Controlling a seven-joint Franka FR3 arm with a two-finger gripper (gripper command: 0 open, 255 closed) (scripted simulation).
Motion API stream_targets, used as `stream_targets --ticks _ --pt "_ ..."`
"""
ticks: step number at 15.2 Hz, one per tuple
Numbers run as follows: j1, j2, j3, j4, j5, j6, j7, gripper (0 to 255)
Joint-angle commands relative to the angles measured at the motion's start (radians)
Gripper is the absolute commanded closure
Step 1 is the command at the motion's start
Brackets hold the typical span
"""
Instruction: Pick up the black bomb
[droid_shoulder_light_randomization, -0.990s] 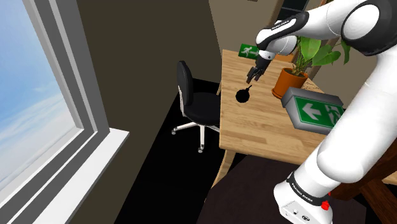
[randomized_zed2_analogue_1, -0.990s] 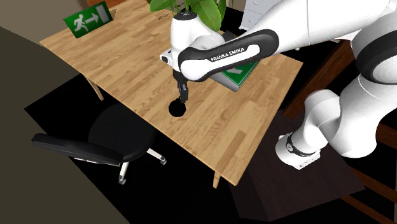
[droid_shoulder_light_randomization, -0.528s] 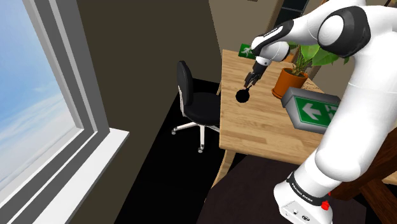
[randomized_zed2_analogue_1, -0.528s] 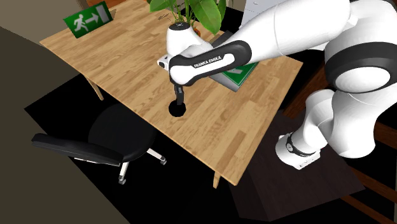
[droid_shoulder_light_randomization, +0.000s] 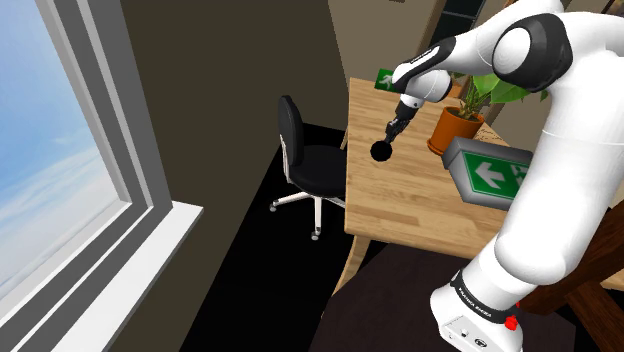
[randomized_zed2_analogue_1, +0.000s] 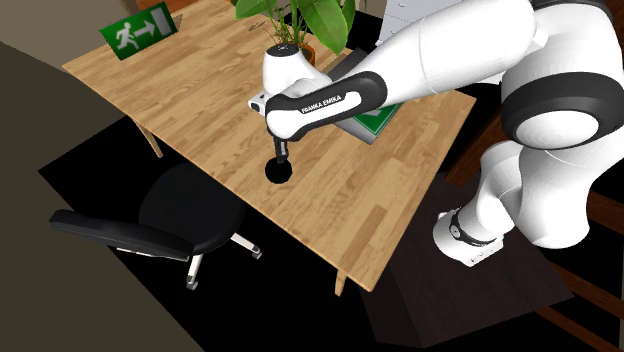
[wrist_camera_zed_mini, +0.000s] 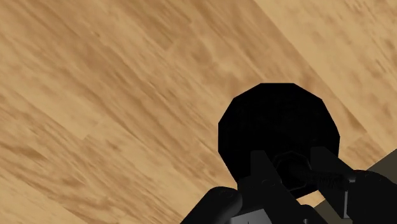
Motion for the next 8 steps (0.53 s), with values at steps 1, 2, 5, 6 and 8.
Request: stream_targets --ticks 1,2,5,6,8 --pt "0.0 0.001 0.0 0.0 0.0 0.0 0.0 255" --pt "0.0 0.001 0.0 0.0 0.0 0.001 0.0 255" --pt "0.0 0.001 0.0 0.0 0.0 0.0 0.0 255" --pt "0.001 0.0 0.0 -0.002 0.0 0.001 0.001 255" --pt "0.005 -0.015 -0.006 0.007 -0.015 -0.019 0.012 255"
